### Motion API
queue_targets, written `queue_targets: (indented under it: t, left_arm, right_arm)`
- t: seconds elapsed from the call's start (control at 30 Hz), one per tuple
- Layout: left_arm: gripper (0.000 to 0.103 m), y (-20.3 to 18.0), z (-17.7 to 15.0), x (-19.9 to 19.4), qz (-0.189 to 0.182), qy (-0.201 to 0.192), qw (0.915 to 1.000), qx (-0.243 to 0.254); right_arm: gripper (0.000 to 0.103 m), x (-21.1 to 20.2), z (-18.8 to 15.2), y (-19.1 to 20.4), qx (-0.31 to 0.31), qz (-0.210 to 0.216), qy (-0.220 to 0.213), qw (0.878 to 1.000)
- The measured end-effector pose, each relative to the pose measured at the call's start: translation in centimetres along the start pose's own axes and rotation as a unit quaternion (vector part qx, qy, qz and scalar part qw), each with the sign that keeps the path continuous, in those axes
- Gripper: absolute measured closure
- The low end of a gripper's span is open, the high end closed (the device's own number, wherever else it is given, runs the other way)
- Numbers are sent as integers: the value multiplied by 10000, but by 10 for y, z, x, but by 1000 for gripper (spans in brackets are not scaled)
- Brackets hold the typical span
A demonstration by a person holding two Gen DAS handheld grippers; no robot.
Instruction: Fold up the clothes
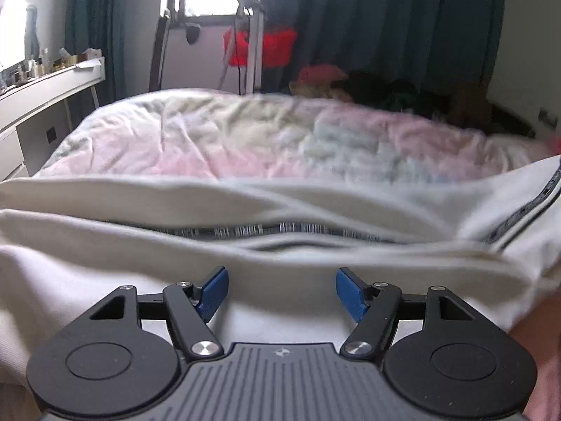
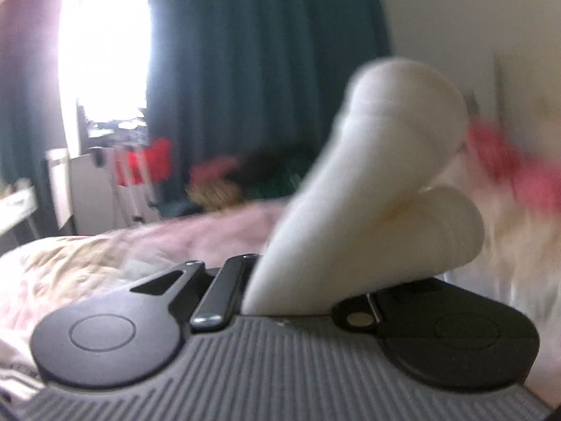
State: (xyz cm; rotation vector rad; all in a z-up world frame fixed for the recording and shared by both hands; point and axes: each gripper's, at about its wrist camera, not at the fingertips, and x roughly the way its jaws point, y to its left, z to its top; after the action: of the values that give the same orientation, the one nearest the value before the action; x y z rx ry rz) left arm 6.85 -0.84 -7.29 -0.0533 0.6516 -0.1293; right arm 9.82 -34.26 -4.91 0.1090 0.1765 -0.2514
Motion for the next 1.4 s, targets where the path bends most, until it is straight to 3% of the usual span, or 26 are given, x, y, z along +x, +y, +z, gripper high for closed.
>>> queue_targets:
  t: [0.07,0.13,0.2,0.27,0.37,0.43,0.47,0.57,0.73,0.8,0.87,0.9,0.97,1.07,1.17,1.27,1.4]
  left_arm:
    - [33,9,9,-10,-187,-193,9993,-247]
    - [30,24,19,-22,-433,-413,9963,-617]
    - [27,43,25,-32,-727,-569,9897,-1093]
    - [26,64,30,-36,-1037,-613,9798,-1598]
    - [26,87,30,-26,-1411,-311,9657,-2159]
    - [25,96,28,-11,-1494,-35,9580,-2448]
    - [25,100,26,-3,-1527,100,9531,-2611]
    - [25,106,22,17,-1590,407,9418,-2934]
    - [26,96,26,40,-1813,575,9468,-2596]
    - [32,92,26,52,-1882,631,9475,-2508]
    - [45,87,29,65,-1928,779,9482,-2403]
    - [49,85,30,69,-1888,785,9512,-2312]
    - [67,83,32,69,-1795,714,9583,-2107]
    - [82,85,38,58,-1885,461,9599,-2025]
    - [85,84,46,37,-1932,57,9641,-1822]
    - [85,84,48,30,-1735,-41,9705,-1673]
    - [86,93,35,48,-1391,410,9724,-1829]
  right_arm:
    - [90,-18,-6,50,-690,324,-343,9965]
    - [90,-34,-19,102,-1423,707,-585,9856]
    - [90,-45,-49,151,-2290,1098,-617,9652]
    - [90,-53,-84,190,-3161,1472,-549,9356]
    - [90,-52,-136,219,-4030,2015,21,8927]
    - [89,-51,-159,222,-4360,2058,135,8760]
    - [89,-52,-162,221,-4417,2042,52,8736]
    - [88,-50,-156,216,-4303,2088,75,8782]
    - [88,-55,-155,213,-4338,2076,-8,8768]
    - [88,-57,-154,213,-4331,2075,-46,8771]
    - [88,-60,-151,216,-4352,2056,-138,8764]
    - [88,-57,-150,217,-4341,2057,-161,8769]
    - [88,-60,-147,215,-4280,2082,-179,8793]
    - [88,-65,-133,210,-3952,2307,-152,8890]
    - [88,-62,-114,206,-3402,2592,-19,9039]
    - [86,-60,-104,208,-3242,2877,295,9007]
    - [71,-48,-84,204,-2384,3256,1516,9023]
